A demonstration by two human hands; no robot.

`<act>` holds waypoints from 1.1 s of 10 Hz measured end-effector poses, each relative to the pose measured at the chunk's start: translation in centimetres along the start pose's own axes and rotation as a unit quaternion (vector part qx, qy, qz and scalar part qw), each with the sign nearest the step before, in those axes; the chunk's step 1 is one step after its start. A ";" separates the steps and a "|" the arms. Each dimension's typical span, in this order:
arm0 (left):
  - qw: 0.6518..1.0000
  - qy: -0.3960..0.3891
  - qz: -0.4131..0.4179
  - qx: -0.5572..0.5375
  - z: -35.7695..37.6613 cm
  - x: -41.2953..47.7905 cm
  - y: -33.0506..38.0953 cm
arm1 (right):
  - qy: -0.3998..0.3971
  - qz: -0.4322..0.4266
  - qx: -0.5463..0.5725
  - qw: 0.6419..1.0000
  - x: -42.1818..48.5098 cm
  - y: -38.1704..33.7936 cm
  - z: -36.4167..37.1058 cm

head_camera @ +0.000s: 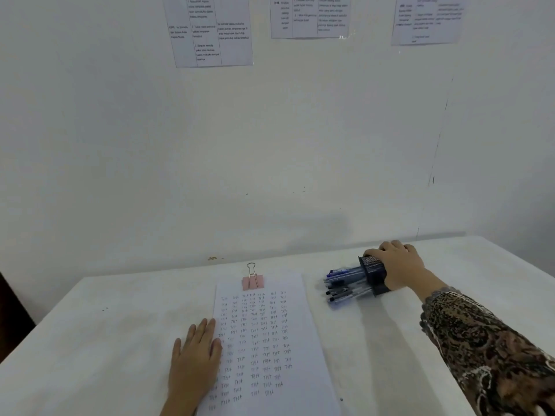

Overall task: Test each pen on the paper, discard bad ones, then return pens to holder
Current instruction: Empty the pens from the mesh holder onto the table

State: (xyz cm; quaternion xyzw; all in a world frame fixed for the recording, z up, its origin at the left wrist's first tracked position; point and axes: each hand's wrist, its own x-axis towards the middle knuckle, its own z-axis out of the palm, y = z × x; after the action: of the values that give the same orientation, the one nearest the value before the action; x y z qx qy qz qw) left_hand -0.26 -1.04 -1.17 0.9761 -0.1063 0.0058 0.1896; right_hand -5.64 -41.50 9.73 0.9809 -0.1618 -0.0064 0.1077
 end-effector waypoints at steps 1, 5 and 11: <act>1.000 -0.005 -0.001 0.010 -0.1 -0.1 0.0 | 0.021 0.025 -0.006 0.999 -0.2 0.5 0.3; 1.000 0.005 0.005 -0.001 -0.1 -0.2 0.0 | 0.046 0.093 -0.035 0.994 -1.4 1.5 2.0; 1.000 -0.001 0.010 0.007 0.0 -0.1 -0.2 | 0.114 0.304 0.298 0.898 -4.0 4.1 2.1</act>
State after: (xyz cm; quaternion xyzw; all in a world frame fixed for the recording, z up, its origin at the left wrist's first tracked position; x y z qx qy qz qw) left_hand -0.32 -0.86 -1.20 0.9763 -0.1159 0.0071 0.1824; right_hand -10.83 -44.42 8.42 0.8644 -0.4326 0.1871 -0.1750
